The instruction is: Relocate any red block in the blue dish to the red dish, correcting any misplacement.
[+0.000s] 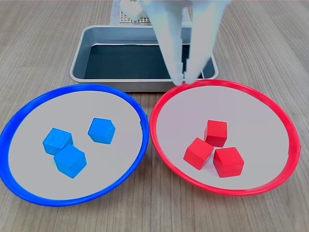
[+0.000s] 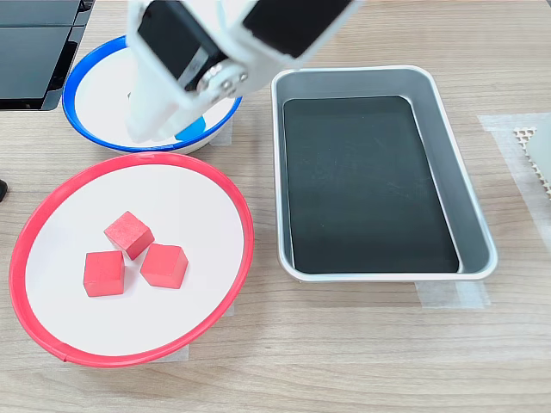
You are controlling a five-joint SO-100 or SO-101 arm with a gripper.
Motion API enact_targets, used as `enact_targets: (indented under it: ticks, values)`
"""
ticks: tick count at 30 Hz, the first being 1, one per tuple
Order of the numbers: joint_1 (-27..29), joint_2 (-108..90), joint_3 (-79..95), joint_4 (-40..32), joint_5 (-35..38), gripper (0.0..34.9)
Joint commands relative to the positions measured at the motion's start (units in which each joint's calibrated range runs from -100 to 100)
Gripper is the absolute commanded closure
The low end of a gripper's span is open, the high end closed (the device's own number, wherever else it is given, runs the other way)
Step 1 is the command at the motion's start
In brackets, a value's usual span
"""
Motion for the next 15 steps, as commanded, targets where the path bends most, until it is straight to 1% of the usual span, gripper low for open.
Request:
enact_targets:
  ticks: [1, 7, 12, 15]
  values:
    - [3.9, -15.8, 17.7, -9.7, -6.2, 34.6]
    - [7.2, -33.6, 35.3, -11.8, -13.8, 34.6]
    - [7.3, -49.9, 48.7, -11.6, -19.9, 34.6]
    - [6.9, -57.2, 54.6, -10.9, -21.1, 34.6]
